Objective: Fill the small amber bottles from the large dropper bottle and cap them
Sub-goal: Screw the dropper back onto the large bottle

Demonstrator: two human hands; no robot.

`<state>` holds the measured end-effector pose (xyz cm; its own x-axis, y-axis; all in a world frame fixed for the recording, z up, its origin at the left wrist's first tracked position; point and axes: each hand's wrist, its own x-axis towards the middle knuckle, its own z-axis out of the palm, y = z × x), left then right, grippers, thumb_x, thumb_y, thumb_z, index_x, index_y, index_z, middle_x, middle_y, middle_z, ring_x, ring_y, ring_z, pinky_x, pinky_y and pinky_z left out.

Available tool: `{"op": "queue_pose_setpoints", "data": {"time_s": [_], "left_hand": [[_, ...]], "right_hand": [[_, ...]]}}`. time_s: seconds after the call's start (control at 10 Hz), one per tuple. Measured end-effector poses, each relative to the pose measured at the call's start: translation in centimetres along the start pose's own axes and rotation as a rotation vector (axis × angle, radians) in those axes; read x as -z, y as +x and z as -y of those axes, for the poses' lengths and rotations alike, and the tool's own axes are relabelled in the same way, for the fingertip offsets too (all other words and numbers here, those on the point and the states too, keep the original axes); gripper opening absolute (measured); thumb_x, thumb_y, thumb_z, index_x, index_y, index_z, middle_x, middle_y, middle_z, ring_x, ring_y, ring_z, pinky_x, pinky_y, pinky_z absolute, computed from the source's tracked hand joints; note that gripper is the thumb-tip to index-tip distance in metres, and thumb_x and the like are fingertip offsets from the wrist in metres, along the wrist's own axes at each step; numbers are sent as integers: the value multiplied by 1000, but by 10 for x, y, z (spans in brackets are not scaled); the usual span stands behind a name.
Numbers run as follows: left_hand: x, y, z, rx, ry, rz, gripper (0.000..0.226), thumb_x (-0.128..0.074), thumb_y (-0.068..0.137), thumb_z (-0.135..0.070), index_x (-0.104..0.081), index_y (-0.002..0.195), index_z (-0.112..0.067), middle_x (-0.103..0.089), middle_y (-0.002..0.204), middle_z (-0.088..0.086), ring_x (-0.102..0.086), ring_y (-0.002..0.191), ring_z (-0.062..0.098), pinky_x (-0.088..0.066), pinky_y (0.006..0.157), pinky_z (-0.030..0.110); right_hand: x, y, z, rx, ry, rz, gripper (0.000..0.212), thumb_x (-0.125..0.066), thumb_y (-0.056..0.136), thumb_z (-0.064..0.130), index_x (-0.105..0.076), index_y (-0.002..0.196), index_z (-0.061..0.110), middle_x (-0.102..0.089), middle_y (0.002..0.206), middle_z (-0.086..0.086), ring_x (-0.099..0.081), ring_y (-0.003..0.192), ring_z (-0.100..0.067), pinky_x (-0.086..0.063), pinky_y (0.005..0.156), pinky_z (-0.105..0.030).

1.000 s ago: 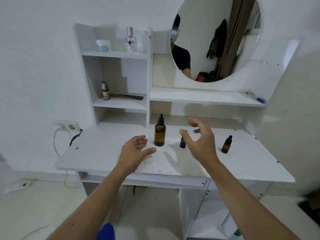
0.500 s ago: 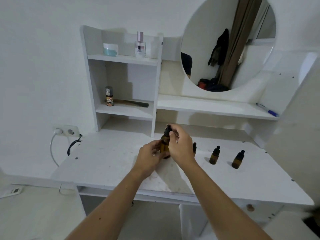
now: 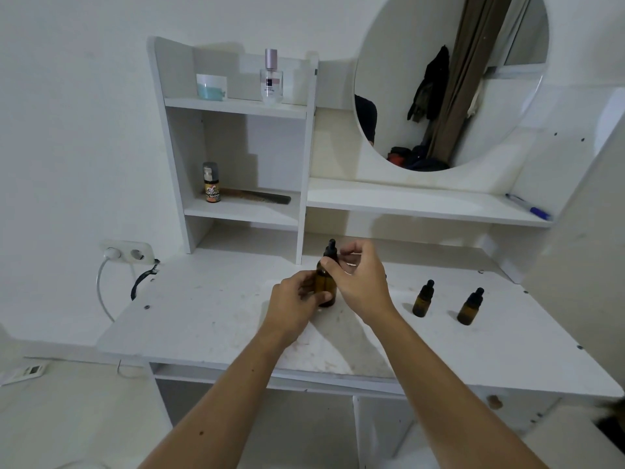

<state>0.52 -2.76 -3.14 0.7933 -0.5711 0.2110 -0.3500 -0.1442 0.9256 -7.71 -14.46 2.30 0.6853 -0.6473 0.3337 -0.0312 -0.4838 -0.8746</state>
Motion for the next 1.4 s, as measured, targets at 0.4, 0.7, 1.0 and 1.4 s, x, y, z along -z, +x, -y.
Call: {"op": "queue_pose_setpoints", "data": {"time_s": [0.4,0.7,1.0,1.4], "left_hand": [[-1,1,1,43,-19,-11,48,-83,87,-19,-68,133,-17,-76,118,-6,-70,110,10,-54,107,34],[-1,1,1,45,-21,1,49,-82,88,-21,-66,134,-17,-75,120,-6,-69,113,11,-53,109,37],[0,1,1,31,-15,3,50,-83,87,-20,-66,134,-16,-75,120,-5,-69,113,11,-53,108,36],[1,1,1,29,18,9,50,-83,88,-21,-66,134,-15,-75,121,-3,-69,113,13,-53,109,38]], "right_hand": [[-1,2,-1,45,60,3,24,-69,102,24,-72,126,24,-72,119,10,-67,110,-4,-56,98,-23],[2,5,0,27,69,46,24,-70,101,26,-67,124,24,-70,114,14,-67,109,-4,-56,95,-22],[3,5,-1,-10,94,56,28,-75,98,30,-66,123,22,-72,116,9,-69,110,-5,-57,98,-26],[14,17,2,33,10,213,25,-62,107,22,-74,127,30,-75,121,10,-69,111,-9,-55,96,-23]]}}
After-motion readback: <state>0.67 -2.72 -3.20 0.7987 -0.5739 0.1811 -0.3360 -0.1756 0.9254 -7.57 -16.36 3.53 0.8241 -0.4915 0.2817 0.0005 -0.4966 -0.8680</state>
